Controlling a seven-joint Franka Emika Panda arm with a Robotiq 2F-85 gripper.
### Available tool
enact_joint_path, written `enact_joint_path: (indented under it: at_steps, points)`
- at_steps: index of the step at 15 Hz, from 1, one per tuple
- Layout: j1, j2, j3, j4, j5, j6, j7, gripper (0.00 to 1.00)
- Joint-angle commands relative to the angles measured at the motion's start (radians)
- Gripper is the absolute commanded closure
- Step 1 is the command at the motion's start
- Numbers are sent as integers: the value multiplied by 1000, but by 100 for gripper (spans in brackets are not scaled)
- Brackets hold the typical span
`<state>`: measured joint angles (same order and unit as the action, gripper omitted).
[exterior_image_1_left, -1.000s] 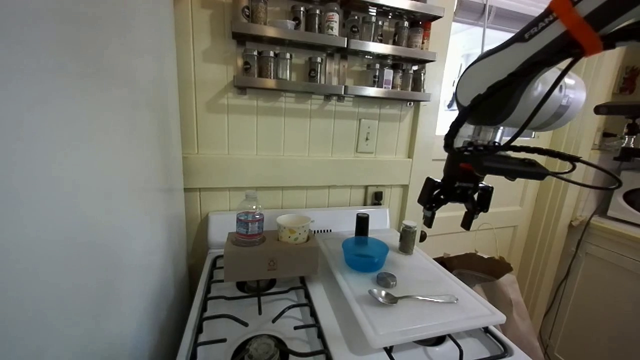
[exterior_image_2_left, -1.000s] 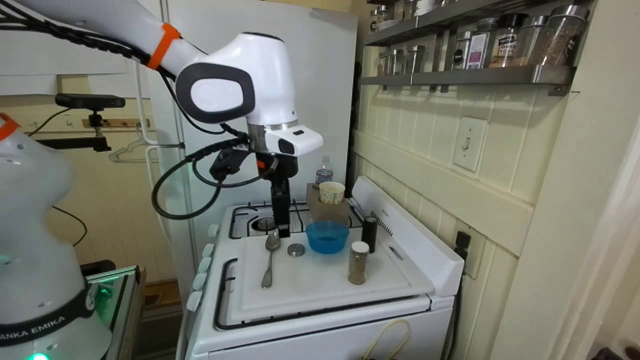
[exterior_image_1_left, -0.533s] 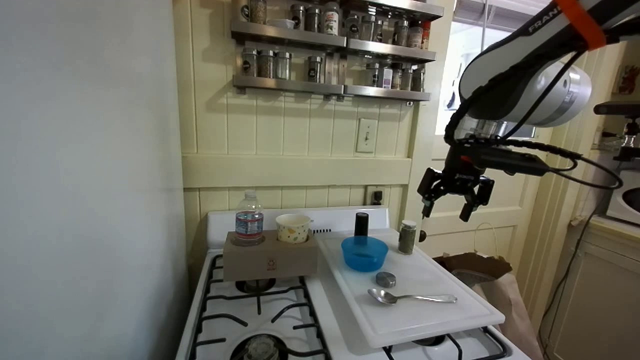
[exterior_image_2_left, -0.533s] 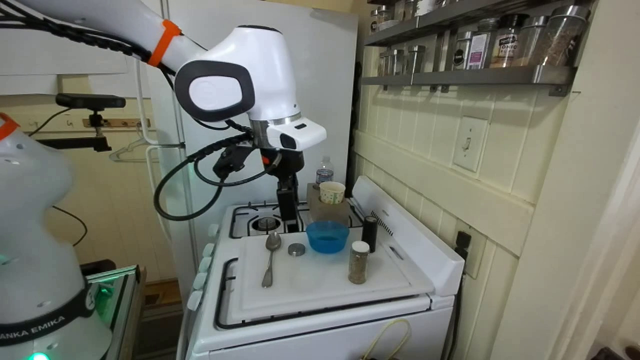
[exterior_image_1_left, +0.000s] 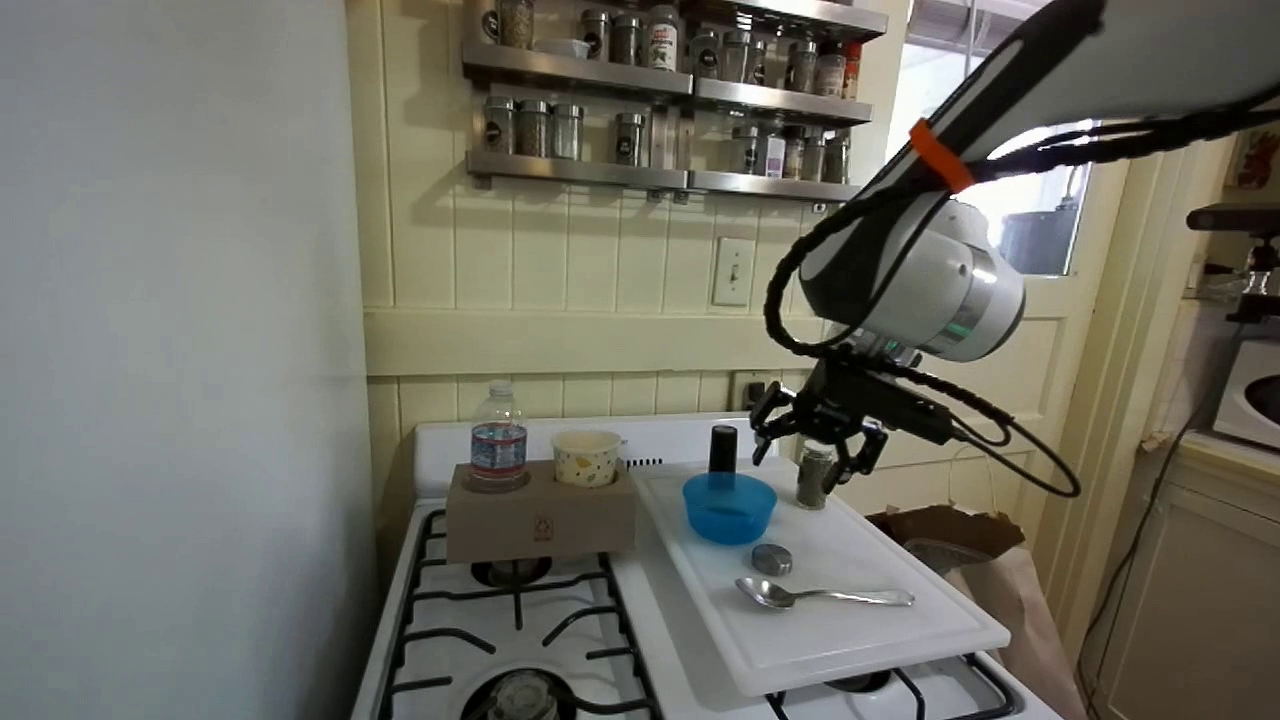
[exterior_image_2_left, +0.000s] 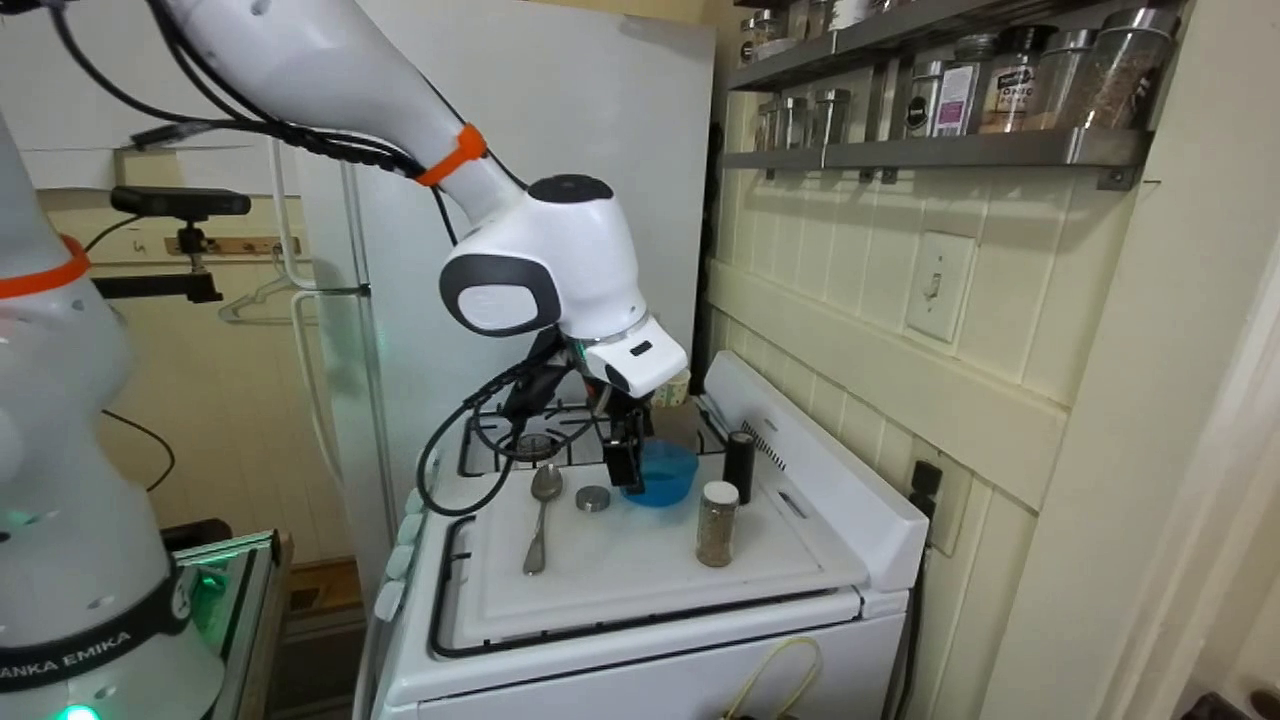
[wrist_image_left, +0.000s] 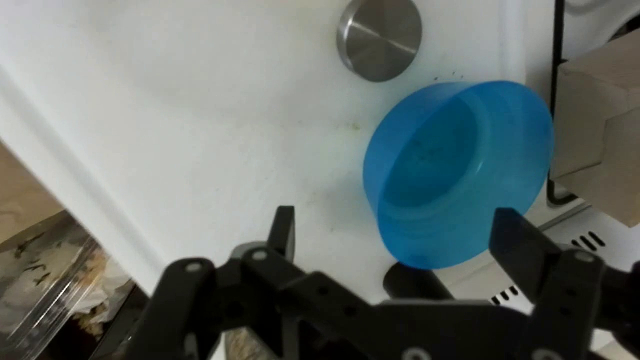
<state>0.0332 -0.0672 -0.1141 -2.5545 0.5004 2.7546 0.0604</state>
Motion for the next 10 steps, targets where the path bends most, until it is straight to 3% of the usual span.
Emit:
enact_joint_path:
  at_steps: [1, 6, 7, 9, 10]
  points:
    - [42, 152, 20, 114, 163, -27, -83, 0]
    - [23, 228, 24, 164, 143, -48, -51, 2]
    - [-21, 222, 58, 157, 117, -47, -22, 26]
    - [-37, 219, 60, 150, 104, -45, -3, 30]
    - [-45, 213, 62, 146, 96, -50, 3, 38]
